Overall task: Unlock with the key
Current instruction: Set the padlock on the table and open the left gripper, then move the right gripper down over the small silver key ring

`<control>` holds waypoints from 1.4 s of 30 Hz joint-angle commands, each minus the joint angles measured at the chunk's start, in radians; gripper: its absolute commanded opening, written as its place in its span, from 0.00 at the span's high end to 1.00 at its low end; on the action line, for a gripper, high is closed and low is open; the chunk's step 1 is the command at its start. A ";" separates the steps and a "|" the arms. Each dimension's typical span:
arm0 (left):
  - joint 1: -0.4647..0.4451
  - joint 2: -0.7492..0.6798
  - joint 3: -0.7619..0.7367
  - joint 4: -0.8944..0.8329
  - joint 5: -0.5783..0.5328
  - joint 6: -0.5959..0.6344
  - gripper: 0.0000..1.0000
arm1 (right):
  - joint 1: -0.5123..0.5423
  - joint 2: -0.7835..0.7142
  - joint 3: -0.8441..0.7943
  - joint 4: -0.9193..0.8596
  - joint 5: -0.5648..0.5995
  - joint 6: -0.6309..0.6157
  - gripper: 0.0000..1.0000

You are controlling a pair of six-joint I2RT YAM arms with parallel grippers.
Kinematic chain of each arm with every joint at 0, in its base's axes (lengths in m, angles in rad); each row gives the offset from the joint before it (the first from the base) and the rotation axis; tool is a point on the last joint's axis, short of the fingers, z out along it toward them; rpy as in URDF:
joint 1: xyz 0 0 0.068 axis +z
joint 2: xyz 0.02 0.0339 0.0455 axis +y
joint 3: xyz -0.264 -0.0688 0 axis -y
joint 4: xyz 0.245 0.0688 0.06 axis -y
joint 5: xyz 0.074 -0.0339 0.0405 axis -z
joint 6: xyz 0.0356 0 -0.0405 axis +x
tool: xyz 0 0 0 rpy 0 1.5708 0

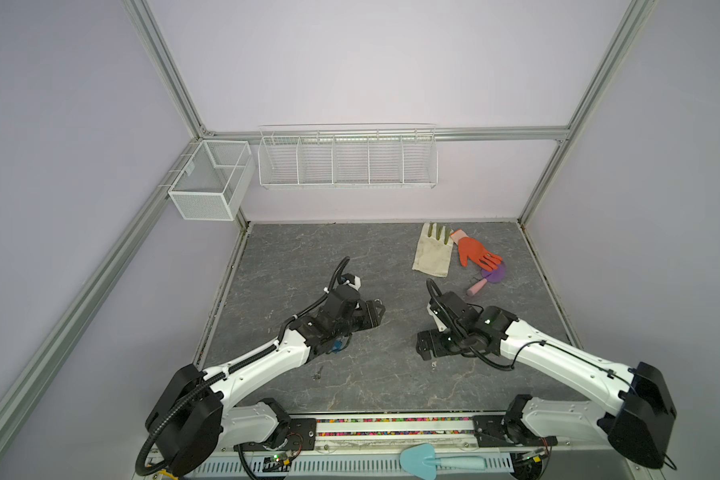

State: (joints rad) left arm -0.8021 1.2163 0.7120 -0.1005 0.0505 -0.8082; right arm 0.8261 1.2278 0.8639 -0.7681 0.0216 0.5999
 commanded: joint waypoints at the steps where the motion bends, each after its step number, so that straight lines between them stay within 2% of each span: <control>1: -0.032 -0.054 -0.039 0.040 -0.070 -0.045 0.43 | 0.029 0.023 -0.040 0.057 -0.011 0.025 0.04; 7: -0.068 -0.101 -0.070 0.009 -0.130 -0.055 0.44 | 0.056 0.076 -0.060 0.065 0.007 0.009 0.11; 9: -0.071 -0.110 -0.088 0.026 -0.136 -0.063 0.44 | 0.055 0.079 -0.075 0.066 0.011 0.042 0.15; 13: -0.075 -0.096 -0.094 0.050 -0.132 -0.067 0.45 | 0.059 0.105 -0.073 0.052 0.045 0.104 0.29; 18: -0.086 -0.070 -0.089 0.056 -0.133 -0.060 0.45 | 0.049 0.107 -0.123 0.094 0.018 0.209 0.33; 23: -0.091 -0.050 -0.082 0.067 -0.126 -0.052 0.45 | 0.050 0.118 -0.124 0.099 -0.013 0.338 0.42; 32: -0.094 -0.052 -0.073 0.067 -0.120 -0.028 0.45 | 0.050 0.076 -0.200 0.159 0.008 0.598 0.55; 38: -0.094 -0.060 -0.072 0.056 -0.118 -0.012 0.45 | 0.051 0.098 -0.207 0.223 -0.014 0.631 0.64; 42: -0.094 -0.068 -0.077 0.056 -0.120 -0.012 0.45 | 0.048 0.115 -0.202 0.225 -0.010 0.635 0.66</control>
State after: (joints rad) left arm -0.8913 1.1656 0.6228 -0.0502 -0.0593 -0.8326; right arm 0.8787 1.3251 0.6617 -0.5583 0.0177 1.1786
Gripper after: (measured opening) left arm 0.551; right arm 0.338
